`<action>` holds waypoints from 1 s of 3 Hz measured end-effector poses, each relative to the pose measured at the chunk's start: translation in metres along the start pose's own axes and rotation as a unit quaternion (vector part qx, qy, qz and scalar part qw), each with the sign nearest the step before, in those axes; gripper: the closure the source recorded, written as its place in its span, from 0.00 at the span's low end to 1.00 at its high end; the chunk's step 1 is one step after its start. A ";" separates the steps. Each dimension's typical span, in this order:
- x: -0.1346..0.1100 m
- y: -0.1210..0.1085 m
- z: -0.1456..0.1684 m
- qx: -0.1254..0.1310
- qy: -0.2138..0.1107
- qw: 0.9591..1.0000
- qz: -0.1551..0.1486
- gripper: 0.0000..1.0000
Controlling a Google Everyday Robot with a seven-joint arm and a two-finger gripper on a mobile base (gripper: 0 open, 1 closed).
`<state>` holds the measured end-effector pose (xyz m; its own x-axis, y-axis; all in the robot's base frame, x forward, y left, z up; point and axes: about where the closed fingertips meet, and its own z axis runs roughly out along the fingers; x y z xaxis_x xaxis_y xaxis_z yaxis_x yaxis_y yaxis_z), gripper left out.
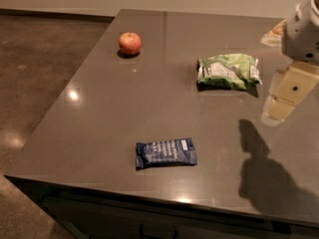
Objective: Pick apple
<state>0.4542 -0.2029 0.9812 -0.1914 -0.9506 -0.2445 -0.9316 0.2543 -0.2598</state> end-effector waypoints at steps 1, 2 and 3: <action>-0.027 -0.021 0.011 -0.002 -0.030 1.000 -0.006 0.00; -0.060 -0.045 0.029 -0.015 -0.060 0.998 -0.001 0.00; -0.091 -0.068 0.049 -0.022 -0.082 0.996 0.013 0.00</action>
Offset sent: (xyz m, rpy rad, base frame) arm 0.1027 0.0845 -0.0031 0.1964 0.0179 0.0543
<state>0.5503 -0.1250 0.9751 -0.1654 -0.9009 -0.4013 -0.9402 0.2669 -0.2118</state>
